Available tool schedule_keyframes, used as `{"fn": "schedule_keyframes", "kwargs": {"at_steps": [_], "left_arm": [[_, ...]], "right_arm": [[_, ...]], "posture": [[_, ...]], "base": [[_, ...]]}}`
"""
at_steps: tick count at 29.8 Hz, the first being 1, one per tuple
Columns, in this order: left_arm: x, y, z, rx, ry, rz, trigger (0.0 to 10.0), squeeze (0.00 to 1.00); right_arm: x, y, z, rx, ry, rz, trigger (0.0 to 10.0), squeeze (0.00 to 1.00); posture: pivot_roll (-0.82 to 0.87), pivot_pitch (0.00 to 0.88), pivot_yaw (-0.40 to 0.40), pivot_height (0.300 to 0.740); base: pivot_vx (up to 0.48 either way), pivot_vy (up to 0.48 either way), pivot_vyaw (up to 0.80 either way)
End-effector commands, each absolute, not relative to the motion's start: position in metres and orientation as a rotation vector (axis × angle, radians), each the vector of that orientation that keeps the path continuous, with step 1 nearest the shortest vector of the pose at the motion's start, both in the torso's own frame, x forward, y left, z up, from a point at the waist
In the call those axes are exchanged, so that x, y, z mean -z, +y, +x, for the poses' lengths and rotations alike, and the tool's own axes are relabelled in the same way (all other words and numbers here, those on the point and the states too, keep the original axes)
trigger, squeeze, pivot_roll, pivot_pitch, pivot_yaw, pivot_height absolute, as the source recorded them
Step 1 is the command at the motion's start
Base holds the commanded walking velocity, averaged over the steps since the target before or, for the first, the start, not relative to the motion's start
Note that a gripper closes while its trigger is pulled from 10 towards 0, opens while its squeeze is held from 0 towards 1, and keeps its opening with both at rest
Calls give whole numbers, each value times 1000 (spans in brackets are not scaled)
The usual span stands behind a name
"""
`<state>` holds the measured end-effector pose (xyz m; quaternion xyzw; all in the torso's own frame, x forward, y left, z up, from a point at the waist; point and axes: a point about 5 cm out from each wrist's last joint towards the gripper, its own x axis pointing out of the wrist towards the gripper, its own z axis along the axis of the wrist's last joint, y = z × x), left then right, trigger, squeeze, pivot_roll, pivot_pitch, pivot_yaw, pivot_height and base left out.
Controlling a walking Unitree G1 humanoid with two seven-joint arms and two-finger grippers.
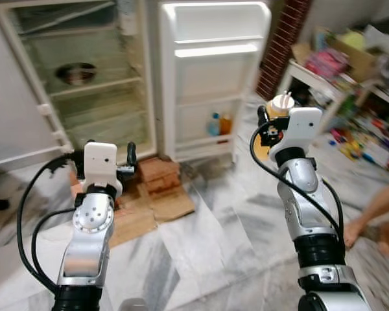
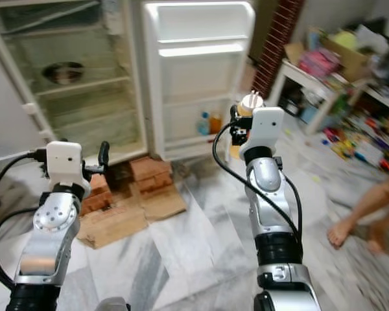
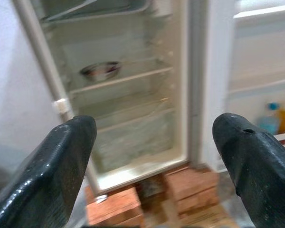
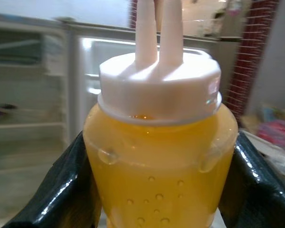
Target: Restocking fridge
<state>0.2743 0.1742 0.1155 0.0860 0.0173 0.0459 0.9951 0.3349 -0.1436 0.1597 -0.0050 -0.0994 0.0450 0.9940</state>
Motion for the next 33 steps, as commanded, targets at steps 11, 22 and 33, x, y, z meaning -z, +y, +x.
{"fn": "schedule_keyframes", "kwargs": {"at_steps": [11, 22, 33], "left_arm": [[-109, 166, 275, -48, 57, 190, 10000, 0], [-114, 158, 280, -44, 40, 158, 10000, 0], [-109, 167, 278, -142, 97, 179, 10000, 0]], "right_arm": [[-160, -149, 333, -81, -231, -1, 10000, 0], [-165, -140, 338, -155, -219, 22, 10000, 0], [-164, -124, 338, -210, -237, 17, 10000, 0]], "posture": [[92, 0, -46, 740], [82, 0, -46, 740], [100, 0, -50, 740]], "base": [[460, 0, 0], [298, -73, 0], [0, -26, 291]]}}
